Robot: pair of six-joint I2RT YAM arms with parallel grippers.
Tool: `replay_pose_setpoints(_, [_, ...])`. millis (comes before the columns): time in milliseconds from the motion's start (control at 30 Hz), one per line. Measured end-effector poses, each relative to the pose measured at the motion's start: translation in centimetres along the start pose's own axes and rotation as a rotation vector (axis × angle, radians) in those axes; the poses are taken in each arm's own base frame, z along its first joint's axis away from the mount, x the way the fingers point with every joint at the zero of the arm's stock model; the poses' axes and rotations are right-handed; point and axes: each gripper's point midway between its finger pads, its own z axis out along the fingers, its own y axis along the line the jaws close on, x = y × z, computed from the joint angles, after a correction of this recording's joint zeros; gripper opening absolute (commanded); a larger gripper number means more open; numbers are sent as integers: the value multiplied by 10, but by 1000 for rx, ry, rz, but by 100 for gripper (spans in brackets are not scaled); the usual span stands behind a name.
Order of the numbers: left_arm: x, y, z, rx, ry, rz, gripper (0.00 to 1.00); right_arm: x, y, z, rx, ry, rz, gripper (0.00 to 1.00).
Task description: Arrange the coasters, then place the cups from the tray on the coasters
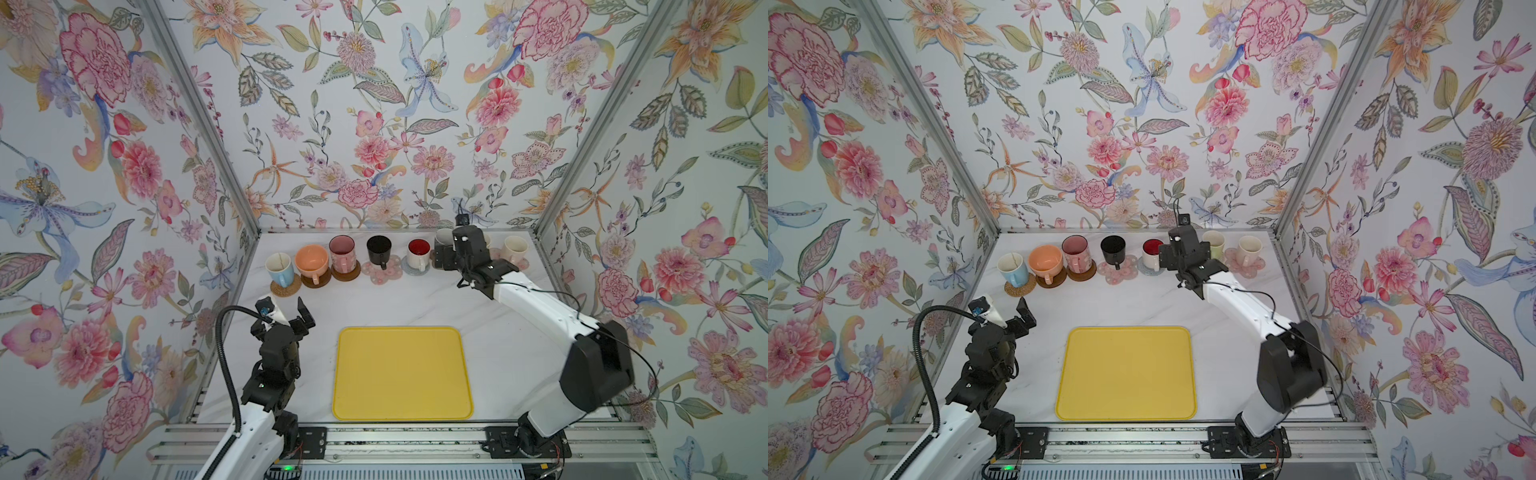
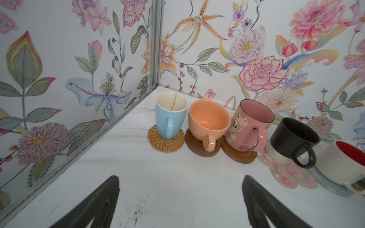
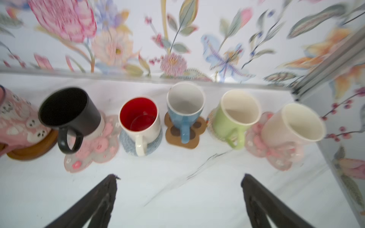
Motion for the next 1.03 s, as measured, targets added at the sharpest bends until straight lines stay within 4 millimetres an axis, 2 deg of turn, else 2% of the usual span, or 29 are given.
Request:
replay_pose_setpoints(67, [23, 13, 3, -43, -14, 47, 99, 17, -44, -20, 75, -87, 33, 99])
replay_pose_setpoints(100, [34, 21, 5, -70, -10, 72, 99, 35, -68, -23, 118, -109, 47, 99])
replay_pose_setpoints(133, [43, 29, 8, -95, 5, 94, 99, 56, -90, -25, 158, -119, 60, 99])
replay_pose_setpoints(200, [50, 43, 15, -146, 22, 120, 99, 116, -130, -21, 246, -90, 67, 99])
replay_pose_setpoints(300, [45, 52, 25, -177, -5, 114, 99, 197, -156, -15, 290, 20, 50, 99])
replay_pose_setpoints(367, [47, 55, 32, -180, -7, 112, 99, 215, -164, -10, 292, 30, 58, 99])
replay_pose_setpoints(533, [53, 57, 47, -158, -13, 98, 99, 203, -176, 10, 251, -84, 120, 99])
replay_pose_setpoints(633, [55, 58, 57, -136, -19, 78, 99, 200, -173, 14, 214, -106, 127, 99])
replay_pose_setpoints(733, [57, 51, 67, -97, -26, 72, 99, 185, -169, 17, 182, -151, 130, 99])
replay_pose_setpoints(867, [51, 43, 69, -54, -61, 60, 99, 170, -171, 20, 174, -187, 142, 99])
replay_pose_setpoints(1033, [42, 39, 68, -32, -94, 50, 99, 170, -170, 21, 156, -187, 143, 99])
